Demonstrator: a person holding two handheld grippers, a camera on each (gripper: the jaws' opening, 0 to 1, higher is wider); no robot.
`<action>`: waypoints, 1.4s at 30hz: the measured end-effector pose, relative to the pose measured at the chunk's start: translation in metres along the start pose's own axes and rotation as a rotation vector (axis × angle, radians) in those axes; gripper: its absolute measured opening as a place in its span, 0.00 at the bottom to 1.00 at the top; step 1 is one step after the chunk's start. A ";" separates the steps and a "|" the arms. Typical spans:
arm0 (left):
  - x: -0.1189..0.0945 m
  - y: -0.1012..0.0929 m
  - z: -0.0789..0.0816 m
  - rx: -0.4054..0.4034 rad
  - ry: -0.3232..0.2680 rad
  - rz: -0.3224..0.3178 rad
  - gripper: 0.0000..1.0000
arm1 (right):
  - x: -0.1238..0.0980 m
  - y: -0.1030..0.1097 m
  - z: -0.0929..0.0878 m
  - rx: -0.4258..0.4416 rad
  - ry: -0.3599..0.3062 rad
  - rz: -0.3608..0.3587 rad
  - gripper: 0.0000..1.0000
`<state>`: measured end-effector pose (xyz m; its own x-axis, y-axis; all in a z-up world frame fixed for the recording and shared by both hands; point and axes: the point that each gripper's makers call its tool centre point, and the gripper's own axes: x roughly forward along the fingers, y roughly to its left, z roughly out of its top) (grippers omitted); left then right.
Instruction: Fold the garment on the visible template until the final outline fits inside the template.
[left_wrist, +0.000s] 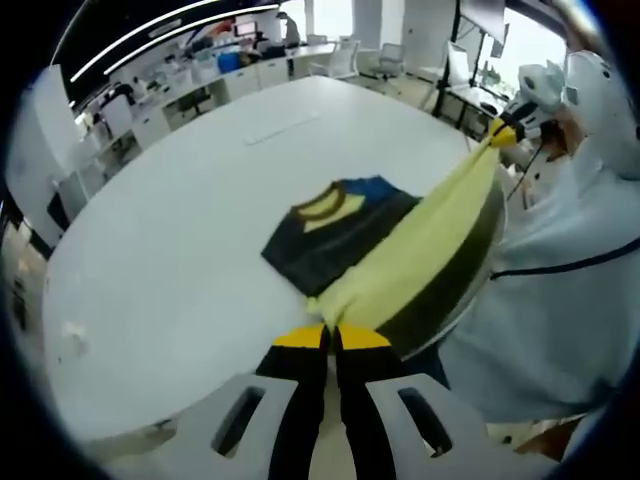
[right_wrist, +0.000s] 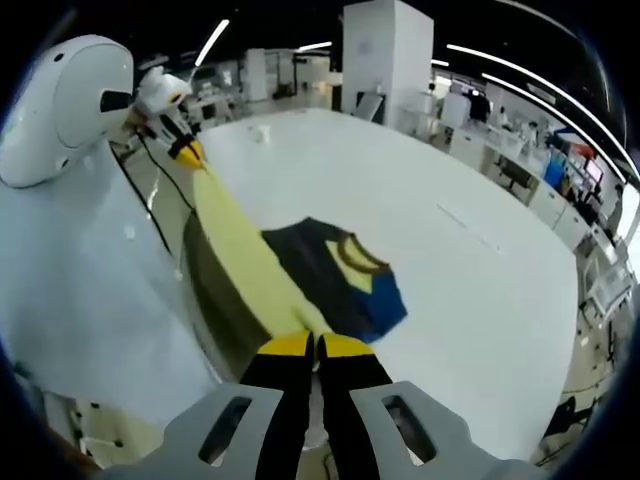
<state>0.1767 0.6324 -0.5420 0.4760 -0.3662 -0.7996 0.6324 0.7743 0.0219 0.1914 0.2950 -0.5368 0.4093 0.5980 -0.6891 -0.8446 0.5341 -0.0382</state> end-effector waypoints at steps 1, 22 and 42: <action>0.000 0.000 0.000 0.002 0.000 -0.001 0.00 | 0.000 0.000 0.000 0.001 0.001 0.000 0.03; 0.022 0.023 0.016 0.006 0.001 0.018 0.00 | 0.020 -0.030 0.011 0.004 -0.028 -0.015 0.03; 0.060 0.051 0.022 -0.023 0.007 0.045 0.00 | 0.049 -0.061 0.014 0.027 -0.048 -0.027 0.03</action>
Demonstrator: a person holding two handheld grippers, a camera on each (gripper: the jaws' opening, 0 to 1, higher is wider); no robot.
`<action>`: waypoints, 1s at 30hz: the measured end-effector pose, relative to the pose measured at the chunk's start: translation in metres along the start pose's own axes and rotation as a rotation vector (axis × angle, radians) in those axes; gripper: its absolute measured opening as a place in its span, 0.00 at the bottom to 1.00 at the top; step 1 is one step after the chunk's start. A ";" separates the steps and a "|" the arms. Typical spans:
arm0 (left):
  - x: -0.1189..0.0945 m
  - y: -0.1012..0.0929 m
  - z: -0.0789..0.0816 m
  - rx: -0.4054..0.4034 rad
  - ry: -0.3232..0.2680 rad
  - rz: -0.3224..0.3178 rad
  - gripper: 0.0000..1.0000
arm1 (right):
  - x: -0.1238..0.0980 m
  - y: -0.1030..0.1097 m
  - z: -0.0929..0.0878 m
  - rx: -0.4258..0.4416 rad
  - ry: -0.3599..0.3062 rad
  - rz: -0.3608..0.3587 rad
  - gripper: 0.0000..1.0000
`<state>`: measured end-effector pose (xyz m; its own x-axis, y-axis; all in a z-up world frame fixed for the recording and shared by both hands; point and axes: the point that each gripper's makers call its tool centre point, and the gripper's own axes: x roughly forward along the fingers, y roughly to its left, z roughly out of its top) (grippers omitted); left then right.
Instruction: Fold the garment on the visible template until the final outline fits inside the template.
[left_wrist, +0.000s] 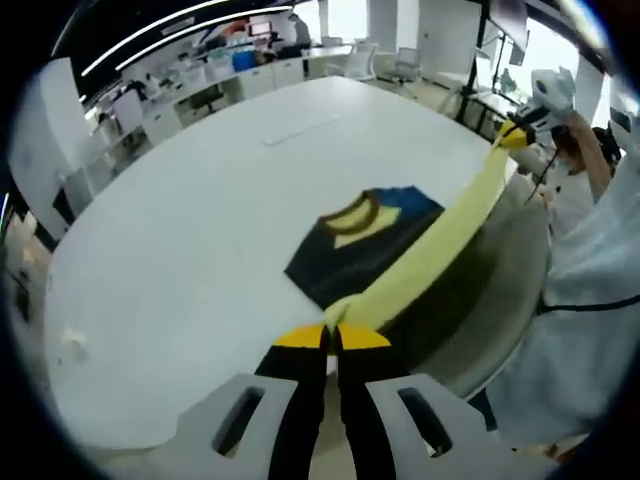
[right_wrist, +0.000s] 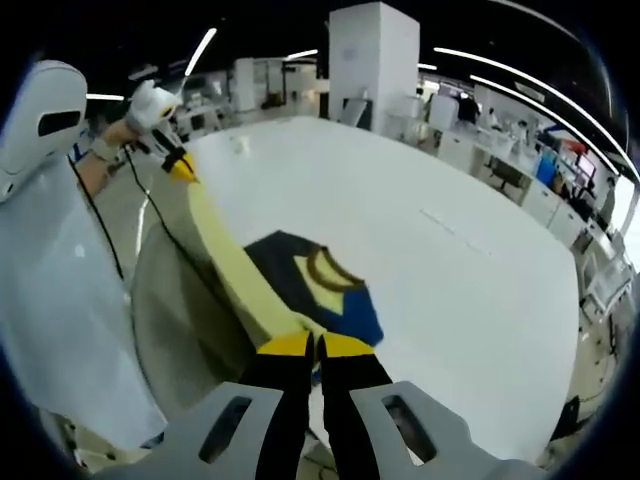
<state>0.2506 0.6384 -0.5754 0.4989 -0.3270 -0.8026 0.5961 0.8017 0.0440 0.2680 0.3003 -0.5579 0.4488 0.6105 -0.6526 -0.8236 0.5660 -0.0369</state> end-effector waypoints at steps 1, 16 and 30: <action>0.002 0.001 0.000 0.001 0.000 -0.003 0.00 | 0.001 -0.002 0.000 0.001 0.000 -0.003 0.03; 0.019 0.014 0.007 -0.005 -0.032 -0.003 0.00 | 0.015 -0.018 -0.004 0.044 -0.010 -0.022 0.03; 0.038 0.026 0.013 -0.013 -0.052 -0.003 0.00 | 0.031 -0.033 -0.008 0.065 -0.020 -0.045 0.03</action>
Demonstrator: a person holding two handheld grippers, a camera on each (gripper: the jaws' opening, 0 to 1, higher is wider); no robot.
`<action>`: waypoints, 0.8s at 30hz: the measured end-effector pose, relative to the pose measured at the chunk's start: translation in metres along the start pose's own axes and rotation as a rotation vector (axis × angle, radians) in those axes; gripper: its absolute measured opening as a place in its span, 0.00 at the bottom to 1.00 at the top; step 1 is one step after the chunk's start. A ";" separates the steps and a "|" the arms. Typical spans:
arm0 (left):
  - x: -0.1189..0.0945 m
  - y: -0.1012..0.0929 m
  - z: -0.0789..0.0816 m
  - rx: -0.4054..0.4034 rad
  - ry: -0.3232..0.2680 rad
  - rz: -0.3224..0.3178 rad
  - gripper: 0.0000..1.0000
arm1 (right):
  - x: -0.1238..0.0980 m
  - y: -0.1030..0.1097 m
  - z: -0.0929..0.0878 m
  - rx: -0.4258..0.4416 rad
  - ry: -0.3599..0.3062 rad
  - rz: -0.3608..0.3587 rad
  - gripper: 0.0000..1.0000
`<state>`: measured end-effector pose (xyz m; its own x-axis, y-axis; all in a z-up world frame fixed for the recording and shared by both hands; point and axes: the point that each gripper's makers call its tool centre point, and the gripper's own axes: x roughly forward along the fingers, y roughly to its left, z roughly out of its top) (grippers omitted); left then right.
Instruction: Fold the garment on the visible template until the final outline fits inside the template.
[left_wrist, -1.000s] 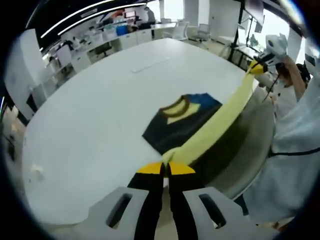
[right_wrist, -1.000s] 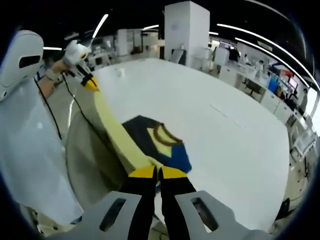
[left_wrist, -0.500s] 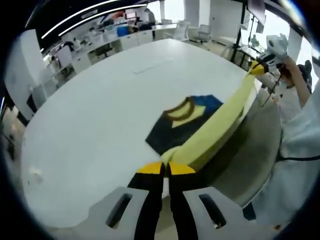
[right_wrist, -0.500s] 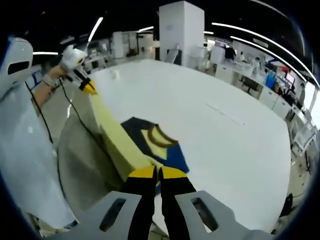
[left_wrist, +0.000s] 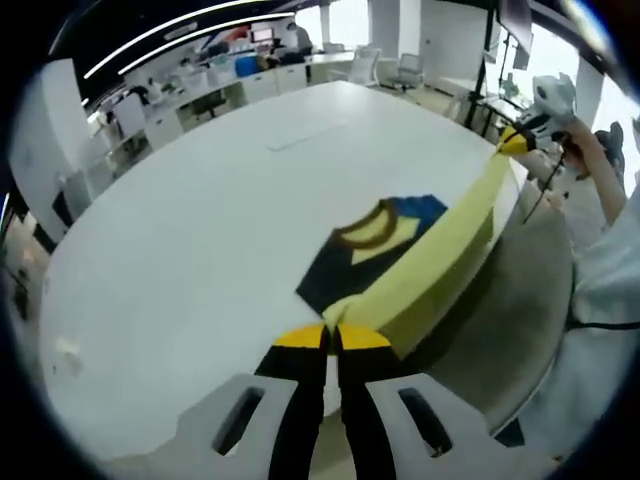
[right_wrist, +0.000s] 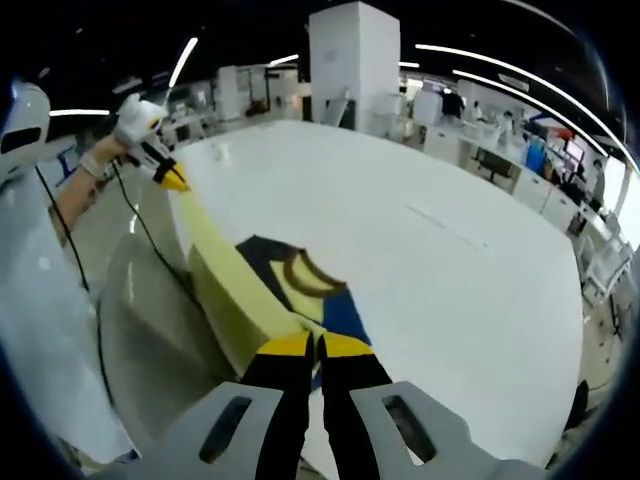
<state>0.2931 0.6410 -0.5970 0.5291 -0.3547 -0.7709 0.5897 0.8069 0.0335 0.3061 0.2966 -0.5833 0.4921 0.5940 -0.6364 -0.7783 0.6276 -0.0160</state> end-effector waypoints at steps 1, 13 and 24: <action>0.001 0.000 0.000 -0.001 -0.001 0.000 0.00 | 0.001 0.000 0.000 -0.001 0.000 -0.001 0.03; 0.021 0.010 0.000 0.002 0.005 -0.013 0.00 | 0.017 -0.013 -0.001 0.011 -0.004 -0.007 0.03; 0.036 0.018 0.007 0.017 0.001 -0.017 0.00 | 0.026 -0.016 -0.003 0.034 -0.006 -0.014 0.03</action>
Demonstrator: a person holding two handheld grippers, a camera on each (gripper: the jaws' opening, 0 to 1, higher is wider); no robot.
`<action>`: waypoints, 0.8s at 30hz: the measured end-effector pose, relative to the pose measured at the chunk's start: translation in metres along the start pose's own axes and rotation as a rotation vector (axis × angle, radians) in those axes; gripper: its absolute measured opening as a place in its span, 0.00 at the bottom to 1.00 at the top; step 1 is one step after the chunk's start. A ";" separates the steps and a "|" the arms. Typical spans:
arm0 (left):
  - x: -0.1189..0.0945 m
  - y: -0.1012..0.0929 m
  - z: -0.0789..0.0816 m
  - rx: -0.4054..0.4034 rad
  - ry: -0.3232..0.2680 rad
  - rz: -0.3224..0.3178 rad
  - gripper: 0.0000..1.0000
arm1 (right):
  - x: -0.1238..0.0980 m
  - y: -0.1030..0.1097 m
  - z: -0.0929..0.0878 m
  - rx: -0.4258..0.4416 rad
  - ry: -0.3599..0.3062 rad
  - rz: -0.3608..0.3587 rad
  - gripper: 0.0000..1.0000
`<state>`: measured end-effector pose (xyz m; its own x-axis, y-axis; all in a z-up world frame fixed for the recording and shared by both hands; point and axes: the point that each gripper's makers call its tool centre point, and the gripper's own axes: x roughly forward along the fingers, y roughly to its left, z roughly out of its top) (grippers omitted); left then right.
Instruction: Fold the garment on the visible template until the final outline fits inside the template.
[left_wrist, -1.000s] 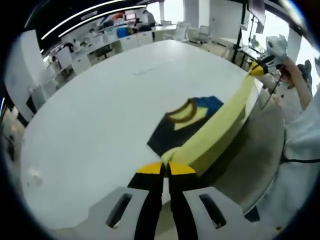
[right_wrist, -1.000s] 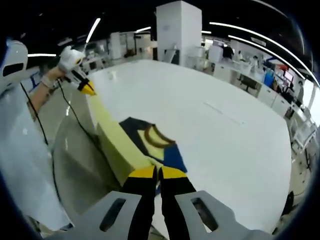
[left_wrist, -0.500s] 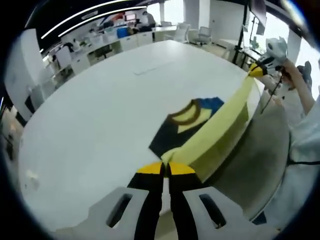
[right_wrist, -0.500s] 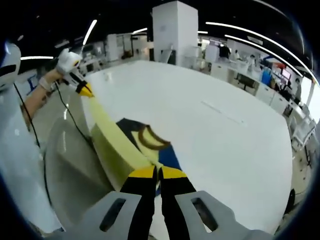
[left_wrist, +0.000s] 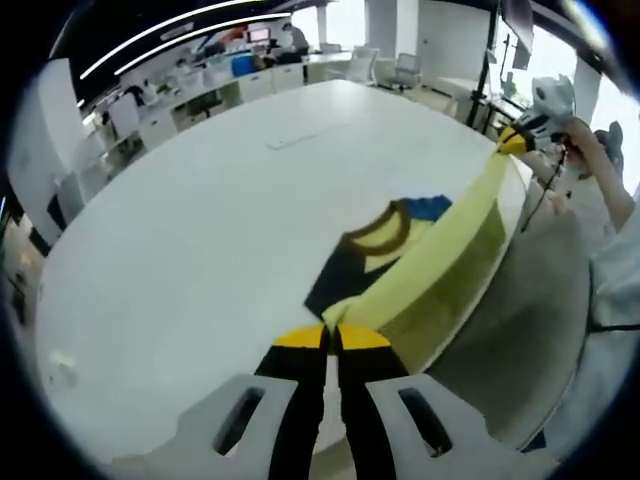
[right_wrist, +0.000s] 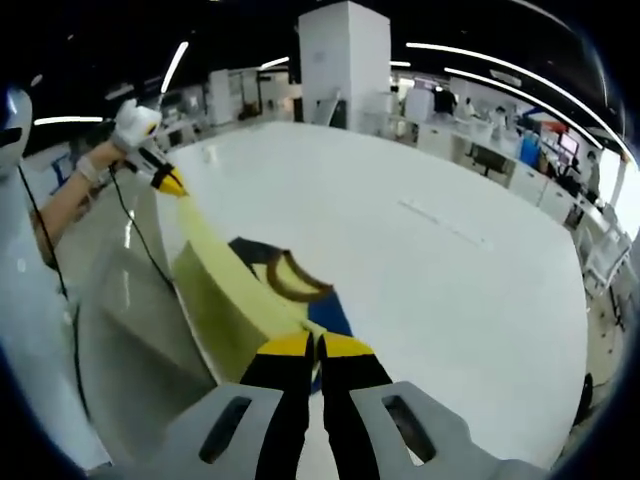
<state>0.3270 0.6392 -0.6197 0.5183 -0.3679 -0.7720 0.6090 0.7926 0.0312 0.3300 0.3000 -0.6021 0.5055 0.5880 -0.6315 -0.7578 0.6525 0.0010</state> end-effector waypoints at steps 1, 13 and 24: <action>0.002 0.001 0.001 0.009 -0.002 0.004 0.00 | 0.001 0.000 -0.001 0.003 0.000 0.000 0.03; 0.020 0.006 0.003 0.007 -0.004 -0.007 0.00 | 0.010 -0.008 -0.010 0.025 0.004 -0.019 0.03; 0.038 0.013 -0.005 -0.019 0.005 -0.017 0.00 | 0.027 -0.017 -0.013 0.023 0.016 -0.022 0.03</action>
<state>0.3518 0.6380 -0.6517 0.5051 -0.3793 -0.7752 0.6062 0.7953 0.0058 0.3512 0.2987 -0.6291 0.5155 0.5658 -0.6435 -0.7366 0.6763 0.0046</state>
